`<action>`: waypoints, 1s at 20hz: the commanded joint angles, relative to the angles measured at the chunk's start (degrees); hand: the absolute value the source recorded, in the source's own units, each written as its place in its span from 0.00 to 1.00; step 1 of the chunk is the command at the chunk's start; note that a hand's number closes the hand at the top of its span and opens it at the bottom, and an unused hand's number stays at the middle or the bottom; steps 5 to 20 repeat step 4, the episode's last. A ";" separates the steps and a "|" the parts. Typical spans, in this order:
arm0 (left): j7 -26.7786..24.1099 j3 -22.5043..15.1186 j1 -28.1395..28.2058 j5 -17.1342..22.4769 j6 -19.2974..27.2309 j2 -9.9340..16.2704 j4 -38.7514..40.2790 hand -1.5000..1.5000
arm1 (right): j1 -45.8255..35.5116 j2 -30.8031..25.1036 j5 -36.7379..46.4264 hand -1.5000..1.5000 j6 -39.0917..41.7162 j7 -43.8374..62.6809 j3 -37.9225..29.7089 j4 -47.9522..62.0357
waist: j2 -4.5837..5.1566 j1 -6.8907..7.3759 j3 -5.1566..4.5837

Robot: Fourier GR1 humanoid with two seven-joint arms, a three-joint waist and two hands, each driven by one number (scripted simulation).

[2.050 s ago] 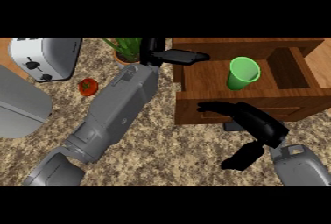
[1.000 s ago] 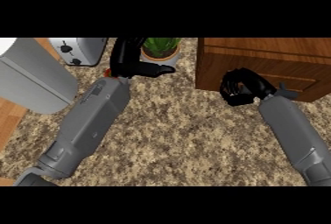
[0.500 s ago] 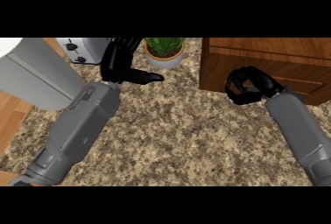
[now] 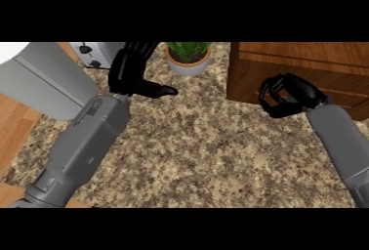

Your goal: Pick up the cup, place it into the drawer and close the drawer

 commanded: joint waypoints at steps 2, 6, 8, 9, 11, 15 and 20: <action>0.58 0.02 1.17 0.54 -0.58 -0.10 -0.48 0.00 | -9.59 -6.55 0.15 1.00 -6.70 4.21 -5.13 1.50 | 1.10 2.16 -0.95; 0.00 -0.28 2.90 0.13 -0.95 0.50 -0.14 0.00 | -10.16 -6.82 -0.11 1.00 -6.05 5.01 -5.14 0.54 | 1.01 2.61 -1.09; 0.00 -0.28 2.90 0.13 -0.95 0.50 -0.14 0.00 | -10.16 -6.82 -0.11 1.00 -6.05 5.01 -5.14 0.54 | 1.01 2.61 -1.09; 0.00 -0.28 2.90 0.13 -0.95 0.50 -0.14 0.00 | -10.16 -6.82 -0.11 1.00 -6.05 5.01 -5.14 0.54 | 1.01 2.61 -1.09; 0.00 -0.28 2.90 0.13 -0.95 0.50 -0.14 0.00 | -10.16 -6.82 -0.11 1.00 -6.05 5.01 -5.14 0.54 | 1.01 2.61 -1.09; 0.00 -0.28 2.90 0.13 -0.95 0.50 -0.14 0.00 | -10.16 -6.82 -0.11 1.00 -6.05 5.01 -5.14 0.54 | 1.01 2.61 -1.09; 0.00 -0.28 2.90 0.13 -0.95 0.50 -0.14 0.00 | -10.16 -6.82 -0.11 1.00 -6.05 5.01 -5.14 0.54 | 1.01 2.61 -1.09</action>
